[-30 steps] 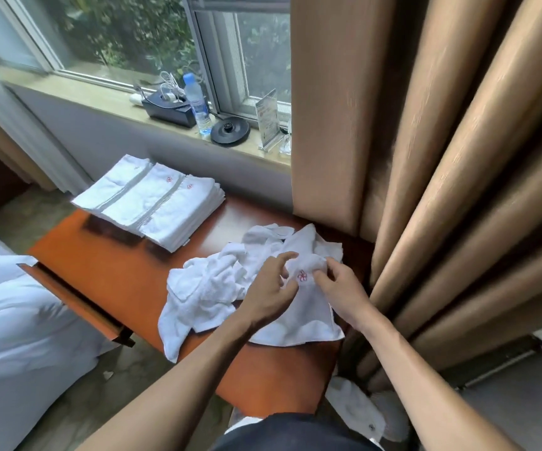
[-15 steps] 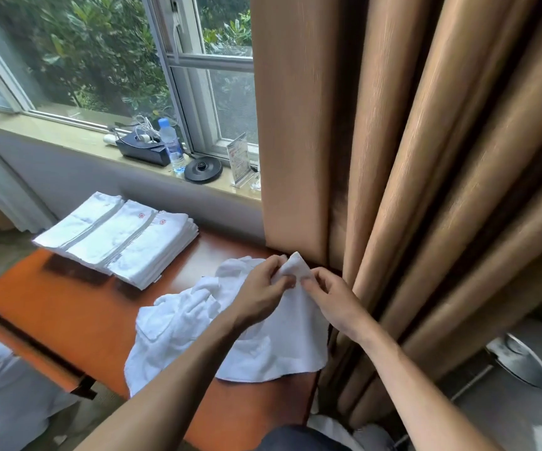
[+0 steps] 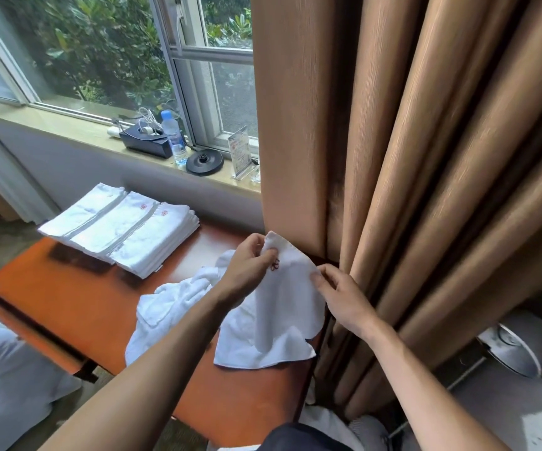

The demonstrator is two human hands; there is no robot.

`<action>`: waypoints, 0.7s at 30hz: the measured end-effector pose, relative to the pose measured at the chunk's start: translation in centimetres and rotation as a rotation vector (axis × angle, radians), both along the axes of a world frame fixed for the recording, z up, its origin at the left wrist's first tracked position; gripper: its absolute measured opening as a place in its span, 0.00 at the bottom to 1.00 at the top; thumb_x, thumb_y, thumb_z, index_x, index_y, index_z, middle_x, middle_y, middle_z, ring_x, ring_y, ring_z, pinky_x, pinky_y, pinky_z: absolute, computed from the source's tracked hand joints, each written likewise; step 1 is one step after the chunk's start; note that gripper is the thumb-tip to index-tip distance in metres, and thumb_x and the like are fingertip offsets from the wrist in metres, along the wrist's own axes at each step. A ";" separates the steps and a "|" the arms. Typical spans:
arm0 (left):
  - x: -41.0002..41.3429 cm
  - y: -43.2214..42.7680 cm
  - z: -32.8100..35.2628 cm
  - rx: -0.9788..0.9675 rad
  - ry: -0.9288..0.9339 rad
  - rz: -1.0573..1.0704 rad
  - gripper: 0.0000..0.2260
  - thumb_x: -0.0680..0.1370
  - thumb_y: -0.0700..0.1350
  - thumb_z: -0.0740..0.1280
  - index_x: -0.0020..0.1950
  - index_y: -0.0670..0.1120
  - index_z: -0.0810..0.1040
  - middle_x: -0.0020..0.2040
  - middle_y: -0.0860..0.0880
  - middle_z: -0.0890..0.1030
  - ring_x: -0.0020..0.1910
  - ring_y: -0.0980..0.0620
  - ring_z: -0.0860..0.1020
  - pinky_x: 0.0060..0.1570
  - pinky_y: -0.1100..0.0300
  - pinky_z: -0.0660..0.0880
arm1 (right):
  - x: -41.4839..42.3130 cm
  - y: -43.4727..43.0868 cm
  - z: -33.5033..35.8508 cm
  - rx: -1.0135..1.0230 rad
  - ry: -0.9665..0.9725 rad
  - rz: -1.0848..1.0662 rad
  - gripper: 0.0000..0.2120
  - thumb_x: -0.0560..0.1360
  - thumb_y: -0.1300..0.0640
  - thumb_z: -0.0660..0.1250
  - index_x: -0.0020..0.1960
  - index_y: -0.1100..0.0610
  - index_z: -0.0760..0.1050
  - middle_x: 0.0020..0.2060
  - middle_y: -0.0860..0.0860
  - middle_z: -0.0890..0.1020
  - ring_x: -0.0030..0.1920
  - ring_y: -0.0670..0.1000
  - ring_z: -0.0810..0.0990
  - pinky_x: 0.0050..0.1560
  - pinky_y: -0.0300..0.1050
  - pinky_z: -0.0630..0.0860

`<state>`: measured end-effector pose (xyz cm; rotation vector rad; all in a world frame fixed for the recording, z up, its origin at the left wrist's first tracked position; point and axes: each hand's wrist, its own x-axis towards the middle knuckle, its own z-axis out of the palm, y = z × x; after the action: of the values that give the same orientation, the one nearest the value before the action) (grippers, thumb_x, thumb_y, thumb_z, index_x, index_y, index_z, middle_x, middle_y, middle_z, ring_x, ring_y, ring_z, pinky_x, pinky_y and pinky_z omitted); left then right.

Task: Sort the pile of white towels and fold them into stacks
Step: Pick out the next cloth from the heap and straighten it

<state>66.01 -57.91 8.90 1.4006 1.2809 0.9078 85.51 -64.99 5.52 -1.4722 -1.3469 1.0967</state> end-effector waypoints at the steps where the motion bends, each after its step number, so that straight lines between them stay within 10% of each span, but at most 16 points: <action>1: 0.0 0.0 -0.1 -0.006 0.002 0.018 0.04 0.81 0.40 0.65 0.53 0.39 0.77 0.40 0.48 0.82 0.38 0.55 0.78 0.41 0.64 0.74 | 0.1 -0.1 0.1 0.002 0.006 0.009 0.10 0.86 0.51 0.63 0.49 0.49 0.80 0.42 0.40 0.84 0.44 0.39 0.79 0.46 0.34 0.73; 6: 0.3 0.0 -0.6 -0.009 0.052 0.056 0.07 0.83 0.43 0.65 0.53 0.39 0.77 0.41 0.49 0.81 0.37 0.57 0.77 0.40 0.64 0.74 | 0.6 -0.5 0.8 0.009 0.016 0.071 0.13 0.86 0.53 0.62 0.50 0.59 0.79 0.41 0.51 0.81 0.43 0.46 0.76 0.46 0.45 0.72; 21: 0.8 0.0 -1.0 -0.322 -0.285 0.019 0.10 0.82 0.46 0.70 0.49 0.39 0.81 0.51 0.36 0.84 0.49 0.41 0.78 0.54 0.43 0.75 | 3.9 -0.2 0.1 0.072 -0.042 -0.018 0.08 0.84 0.49 0.66 0.50 0.47 0.83 0.42 0.44 0.84 0.45 0.42 0.78 0.51 0.44 0.73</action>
<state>66.85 -57.95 7.90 0.9717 1.1635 0.8370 89.37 -65.20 5.59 -1.4594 -1.3854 1.0003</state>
